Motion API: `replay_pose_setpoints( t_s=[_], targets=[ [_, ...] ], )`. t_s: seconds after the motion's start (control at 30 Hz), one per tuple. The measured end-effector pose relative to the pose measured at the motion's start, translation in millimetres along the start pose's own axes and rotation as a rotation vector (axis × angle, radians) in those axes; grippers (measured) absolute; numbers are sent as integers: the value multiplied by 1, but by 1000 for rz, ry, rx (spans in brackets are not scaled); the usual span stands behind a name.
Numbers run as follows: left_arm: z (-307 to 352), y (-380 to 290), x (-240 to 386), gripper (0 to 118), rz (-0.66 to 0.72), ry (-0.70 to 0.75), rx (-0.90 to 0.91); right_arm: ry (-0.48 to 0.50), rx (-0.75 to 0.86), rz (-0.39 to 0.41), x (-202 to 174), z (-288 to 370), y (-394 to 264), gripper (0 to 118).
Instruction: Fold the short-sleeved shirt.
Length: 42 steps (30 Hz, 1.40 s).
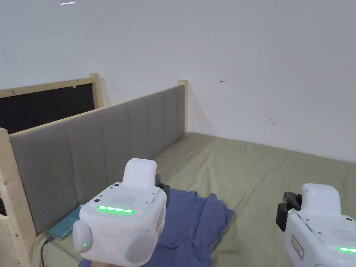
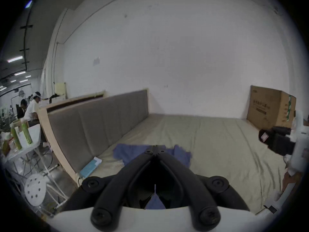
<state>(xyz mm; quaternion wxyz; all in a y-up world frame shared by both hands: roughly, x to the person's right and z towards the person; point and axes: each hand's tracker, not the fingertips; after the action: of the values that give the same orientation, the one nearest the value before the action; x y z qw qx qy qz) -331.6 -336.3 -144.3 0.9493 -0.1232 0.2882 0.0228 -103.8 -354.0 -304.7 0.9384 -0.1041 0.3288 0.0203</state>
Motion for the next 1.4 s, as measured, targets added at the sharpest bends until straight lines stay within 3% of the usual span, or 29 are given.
replay_pose_setpoints(
  t_s=[0.17, 0.4, 0.43, 0.5, 0.53, 0.77, 0.9, 1.0, 1.07, 1.1, 1.17, 1.2, 1.4],
  targets=[
    [-61, -44, -8, 0, 93, -40, -208, 10, -35, -7, -1, -4, -7, 0],
    [-134, -104, 4, 0, 117, -63, -451, -19, -132, -11, 18, -25, -25, 0],
    [-144, -109, 3, 19, 163, -74, -488, -22, -140, -13, 22, -29, -27, 0],
    [-166, -120, 3, 97, 270, -84, -547, -31, -162, -16, 28, -38, -32, 0],
    [-177, -125, 3, 113, 296, -80, -592, -38, -175, -16, 30, -42, -33, 0],
    [-233, -138, 28, 113, 217, -120, -628, -62, -265, -7, 50, -82, -51, 0],
    [-273, -167, 45, 113, 183, -122, -793, -80, -316, -22, 61, -99, -64, 0],
    [-276, -170, 57, 113, 37, -90, -776, -80, -373, -23, 70, -112, -77, 0],
    [-275, -164, 59, 94, 30, -85, -757, -90, -385, -41, 75, -114, -82, 0],
    [-275, -160, 58, 78, 33, -79, -743, -92, -392, -56, 77, -116, -84, 0],
    [-276, -151, 56, 23, 35, -68, -740, -88, -396, -85, 81, -118, -85, 0],
    [-279, -150, 52, 11, 41, -45, -753, -87, -398, -88, 81, -118, -86, 0],
    [-287, -132, 27, 11, 213, -114, -811, -90, -386, -96, 89, -106, -81, 0]
  ],
)
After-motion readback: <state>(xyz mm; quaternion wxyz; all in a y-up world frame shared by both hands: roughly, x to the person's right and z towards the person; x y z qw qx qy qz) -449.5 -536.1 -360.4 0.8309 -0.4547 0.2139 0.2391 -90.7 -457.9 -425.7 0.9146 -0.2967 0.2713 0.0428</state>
